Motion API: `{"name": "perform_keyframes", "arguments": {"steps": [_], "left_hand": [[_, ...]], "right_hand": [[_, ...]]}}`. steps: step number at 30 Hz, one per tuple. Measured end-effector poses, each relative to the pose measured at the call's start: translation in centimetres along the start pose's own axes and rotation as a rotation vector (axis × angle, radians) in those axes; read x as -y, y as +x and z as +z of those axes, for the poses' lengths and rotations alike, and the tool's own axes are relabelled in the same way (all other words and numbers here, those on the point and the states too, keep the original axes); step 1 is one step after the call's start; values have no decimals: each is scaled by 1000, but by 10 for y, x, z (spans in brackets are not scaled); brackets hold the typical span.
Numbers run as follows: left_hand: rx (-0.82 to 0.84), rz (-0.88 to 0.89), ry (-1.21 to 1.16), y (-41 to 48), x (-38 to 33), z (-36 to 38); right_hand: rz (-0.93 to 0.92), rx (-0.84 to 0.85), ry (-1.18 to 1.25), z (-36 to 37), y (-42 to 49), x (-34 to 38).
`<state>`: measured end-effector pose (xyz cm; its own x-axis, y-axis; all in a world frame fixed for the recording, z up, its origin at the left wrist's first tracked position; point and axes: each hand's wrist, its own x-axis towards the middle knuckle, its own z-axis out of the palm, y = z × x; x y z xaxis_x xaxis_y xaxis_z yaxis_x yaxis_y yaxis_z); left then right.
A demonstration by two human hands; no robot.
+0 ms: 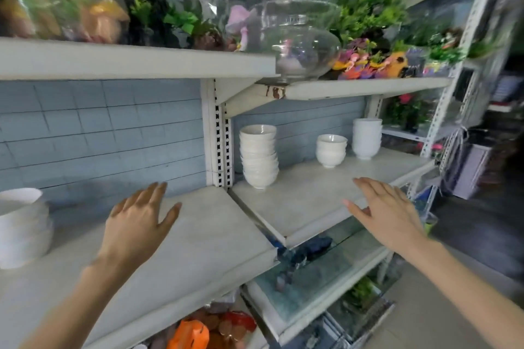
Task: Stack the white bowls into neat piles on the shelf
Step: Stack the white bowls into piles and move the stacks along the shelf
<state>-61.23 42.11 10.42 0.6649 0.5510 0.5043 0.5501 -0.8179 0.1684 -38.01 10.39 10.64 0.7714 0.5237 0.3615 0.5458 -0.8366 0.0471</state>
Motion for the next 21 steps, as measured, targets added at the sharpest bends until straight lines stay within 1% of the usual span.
{"name": "perform_keyframes", "arguments": {"steps": [2, 7, 10, 14, 18, 21], "left_hand": [[24, 10, -15, 2, -27, 9], [85, 55, -50, 15, -84, 33], [95, 81, -59, 35, -115, 48], [82, 141, -63, 71, -152, 76], [65, 179, -85, 108, -196, 115], [96, 202, -115, 137, -231, 147]], "right_hand": [[21, -22, 5, 1, 1, -27], [63, 78, 22, 7, 8, -86], [102, 64, 38, 12, 23, -115], [128, -9, 41, 28, 45, -144], [141, 51, -14, 46, 81, -179], [151, 85, -21, 58, 112, -205]]}}
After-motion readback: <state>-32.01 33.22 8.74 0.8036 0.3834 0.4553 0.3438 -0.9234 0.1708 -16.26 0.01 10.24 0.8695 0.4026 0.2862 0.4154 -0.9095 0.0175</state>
